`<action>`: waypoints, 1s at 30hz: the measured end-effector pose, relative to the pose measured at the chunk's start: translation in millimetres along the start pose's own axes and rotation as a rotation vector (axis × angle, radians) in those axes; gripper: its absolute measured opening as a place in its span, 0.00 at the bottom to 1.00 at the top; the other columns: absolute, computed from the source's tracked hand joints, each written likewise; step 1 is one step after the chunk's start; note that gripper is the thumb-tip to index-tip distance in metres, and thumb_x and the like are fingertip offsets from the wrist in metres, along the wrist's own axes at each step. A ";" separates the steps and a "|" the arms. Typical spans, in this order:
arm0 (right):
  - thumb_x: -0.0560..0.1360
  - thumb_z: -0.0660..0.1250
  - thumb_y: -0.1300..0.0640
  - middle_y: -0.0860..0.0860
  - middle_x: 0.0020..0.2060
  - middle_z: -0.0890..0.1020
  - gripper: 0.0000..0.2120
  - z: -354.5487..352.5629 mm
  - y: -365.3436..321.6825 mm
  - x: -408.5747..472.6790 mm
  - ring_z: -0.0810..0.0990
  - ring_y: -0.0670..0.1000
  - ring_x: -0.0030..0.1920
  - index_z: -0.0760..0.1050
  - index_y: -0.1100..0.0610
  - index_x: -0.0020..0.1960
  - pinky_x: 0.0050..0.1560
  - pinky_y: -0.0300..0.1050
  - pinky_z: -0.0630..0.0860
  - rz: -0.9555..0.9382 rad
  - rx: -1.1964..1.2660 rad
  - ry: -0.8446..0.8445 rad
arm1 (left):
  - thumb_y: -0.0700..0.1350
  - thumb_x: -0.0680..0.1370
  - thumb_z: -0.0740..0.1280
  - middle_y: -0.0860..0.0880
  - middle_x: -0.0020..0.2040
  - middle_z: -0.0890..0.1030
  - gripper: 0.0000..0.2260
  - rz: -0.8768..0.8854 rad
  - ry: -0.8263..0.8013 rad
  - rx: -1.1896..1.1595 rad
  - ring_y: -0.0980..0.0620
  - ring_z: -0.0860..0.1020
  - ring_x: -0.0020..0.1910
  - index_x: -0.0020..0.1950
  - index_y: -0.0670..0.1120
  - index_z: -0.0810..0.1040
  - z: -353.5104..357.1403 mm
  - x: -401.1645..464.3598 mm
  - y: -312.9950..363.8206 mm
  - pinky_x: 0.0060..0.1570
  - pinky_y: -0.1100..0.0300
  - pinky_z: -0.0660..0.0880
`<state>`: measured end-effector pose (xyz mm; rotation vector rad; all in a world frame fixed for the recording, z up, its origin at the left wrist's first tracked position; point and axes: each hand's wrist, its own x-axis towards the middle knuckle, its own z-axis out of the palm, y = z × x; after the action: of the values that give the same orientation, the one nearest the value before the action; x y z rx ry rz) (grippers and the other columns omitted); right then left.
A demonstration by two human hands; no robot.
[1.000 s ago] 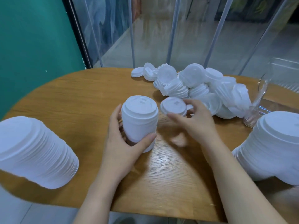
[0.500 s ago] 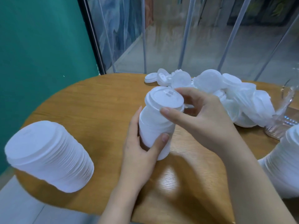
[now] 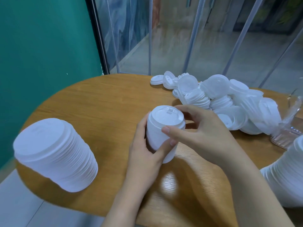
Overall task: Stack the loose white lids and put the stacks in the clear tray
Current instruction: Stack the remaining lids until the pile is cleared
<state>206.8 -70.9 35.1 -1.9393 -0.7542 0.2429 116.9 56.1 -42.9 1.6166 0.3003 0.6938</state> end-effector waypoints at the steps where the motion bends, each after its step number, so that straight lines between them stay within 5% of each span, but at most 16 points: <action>1: 0.66 0.80 0.44 0.35 0.52 0.85 0.21 -1.0 -0.4 -0.8 0.81 0.36 0.57 0.82 0.43 0.57 0.57 0.38 0.77 0.006 -0.002 -0.010 | 0.61 0.68 0.76 0.62 0.67 0.79 0.37 -0.006 -0.004 -0.009 0.59 0.77 0.67 0.75 0.58 0.70 -0.6 -0.7 -0.2 0.66 0.52 0.76; 8: 0.67 0.81 0.44 0.29 0.54 0.81 0.20 0.1 0.7 -2.1 0.78 0.32 0.58 0.77 0.37 0.55 0.55 0.31 0.74 0.003 -0.034 -0.027 | 0.53 0.69 0.80 0.60 0.65 0.81 0.35 -0.001 -0.012 -0.036 0.59 0.78 0.65 0.73 0.55 0.72 -4.2 -1.9 1.9 0.60 0.64 0.76; 13: 0.61 0.81 0.33 0.34 0.61 0.79 0.42 -8.6 5.5 -5.5 0.77 0.33 0.62 0.72 0.39 0.71 0.59 0.37 0.75 0.026 -0.023 -0.055 | 0.59 0.66 0.78 0.63 0.65 0.80 0.35 0.000 -0.017 -0.024 0.61 0.78 0.65 0.72 0.57 0.73 -5.5 -1.8 1.8 0.61 0.65 0.76; 17: 0.69 0.74 0.34 0.40 0.58 0.82 0.27 -39.6 19.2 0.0 0.81 0.36 0.57 0.77 0.43 0.63 0.50 0.32 0.76 0.065 0.037 0.225 | 0.60 0.65 0.78 0.63 0.64 0.80 0.35 -0.004 -0.021 -0.016 0.61 0.78 0.65 0.70 0.59 0.73 -6.2 -1.5 1.0 0.59 0.68 0.74; 20: 0.77 0.73 0.46 0.43 0.59 0.80 0.17 -57.9 52.4 5.6 0.78 0.46 0.61 0.79 0.52 0.62 0.61 0.44 0.74 0.123 -0.260 0.465 | 0.59 0.63 0.79 0.63 0.64 0.80 0.36 -0.013 -0.022 -0.015 0.61 0.78 0.65 0.70 0.59 0.73 -6.4 -2.0 -1.1 0.57 0.70 0.74; 24: 0.72 0.78 0.52 0.57 0.68 0.77 0.26 -51.4 95.6 12.6 0.71 0.59 0.71 0.78 0.61 0.65 0.72 0.52 0.64 0.159 -0.589 0.446 | 0.61 0.62 0.79 0.62 0.64 0.80 0.38 -0.021 -0.029 0.038 0.59 0.78 0.65 0.70 0.60 0.73 -5.8 -2.8 -4.9 0.61 0.60 0.76; 27: 0.69 0.80 0.49 0.57 0.71 0.75 0.33 -45.5 110.2 16.5 0.68 0.60 0.73 0.75 0.62 0.69 0.72 0.58 0.67 0.197 -0.647 0.400 | 0.62 0.62 0.80 0.60 0.63 0.81 0.37 -0.031 -0.039 0.069 0.57 0.79 0.63 0.69 0.58 0.74 -6.6 -5.2 -7.4 0.61 0.53 0.77; 30: 0.71 0.80 0.49 0.56 0.67 0.77 0.31 -41.0 114.8 19.9 0.69 0.60 0.71 0.74 0.61 0.68 0.66 0.58 0.69 0.213 -0.701 0.381 | 0.62 0.61 0.79 0.61 0.61 0.82 0.37 -0.037 -0.041 0.107 0.59 0.79 0.61 0.69 0.57 0.74 -7.6 -8.3 -7.8 0.58 0.59 0.76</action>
<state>287.8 -124.3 -41.5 -2.6264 -0.3962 -0.3052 107.4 59.0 -52.4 1.7209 0.3415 0.6250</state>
